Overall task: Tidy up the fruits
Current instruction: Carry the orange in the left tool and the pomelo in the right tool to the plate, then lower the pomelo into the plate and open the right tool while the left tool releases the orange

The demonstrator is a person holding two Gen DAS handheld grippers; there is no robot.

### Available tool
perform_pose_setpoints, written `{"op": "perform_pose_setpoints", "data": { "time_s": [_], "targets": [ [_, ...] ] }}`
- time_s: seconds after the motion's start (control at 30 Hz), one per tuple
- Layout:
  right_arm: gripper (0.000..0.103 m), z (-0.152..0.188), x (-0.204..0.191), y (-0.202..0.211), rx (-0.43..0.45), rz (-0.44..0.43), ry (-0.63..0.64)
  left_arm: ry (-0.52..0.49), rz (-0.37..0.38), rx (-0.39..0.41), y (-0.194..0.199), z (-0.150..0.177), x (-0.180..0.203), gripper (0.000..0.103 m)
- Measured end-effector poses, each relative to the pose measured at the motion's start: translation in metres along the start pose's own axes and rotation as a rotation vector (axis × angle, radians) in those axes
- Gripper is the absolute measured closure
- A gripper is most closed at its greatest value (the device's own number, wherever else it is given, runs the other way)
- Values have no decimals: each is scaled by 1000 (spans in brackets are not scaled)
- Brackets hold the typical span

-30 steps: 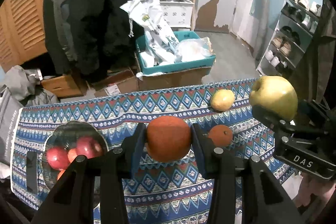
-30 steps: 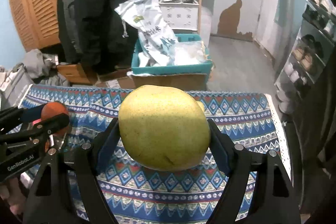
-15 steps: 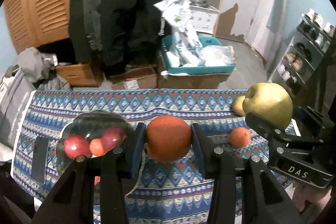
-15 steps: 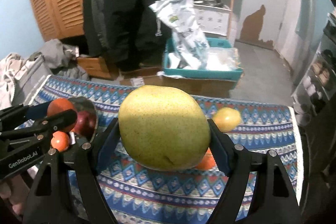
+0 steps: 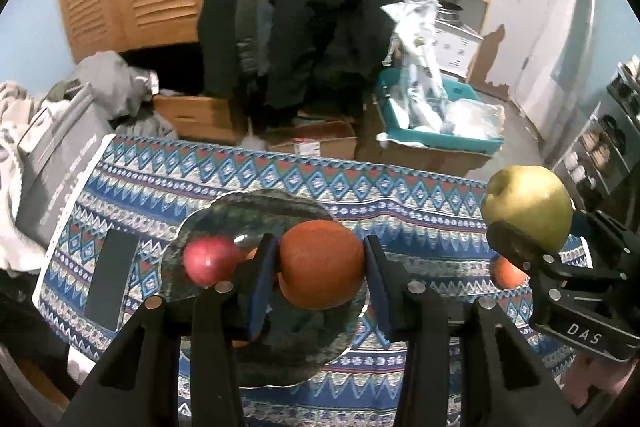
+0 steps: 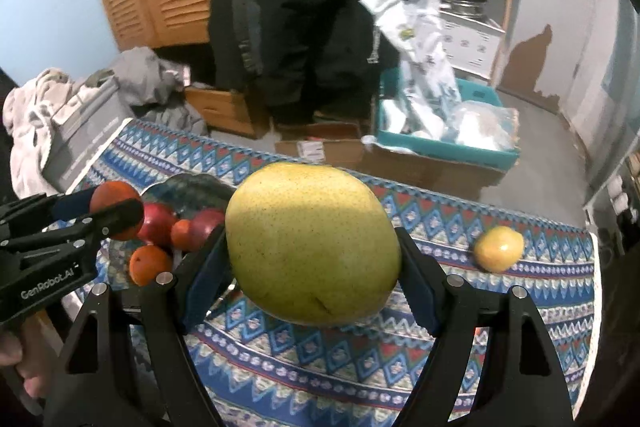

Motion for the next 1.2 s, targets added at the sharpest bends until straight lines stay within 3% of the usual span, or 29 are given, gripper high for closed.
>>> {"op": "perform_pose_setpoints", "data": {
  "time_s": [0.37,0.7,1.2],
  "targets": [
    [23,5,-48,-27,-50,-85,42,77,-51,-35,-4,10,-49,59],
    [23,29,-85,-59,-142,-145,70,118,-105,-99,-18,34,-87,59],
    [23,68,-114,-88,-268,-199,84,134,-123,-177,-36,59,-106,59]
  ]
}}
Point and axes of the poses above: each gripper's, at about its wrist camera, not at the fingertips, and y roughly against the way its jaws point, x to its right, z to its underside, the point moved 7 cm from there along -y, roughly the way its jaws point, and after that the axes turned 11 degrees about x, right-handed, at the moved point
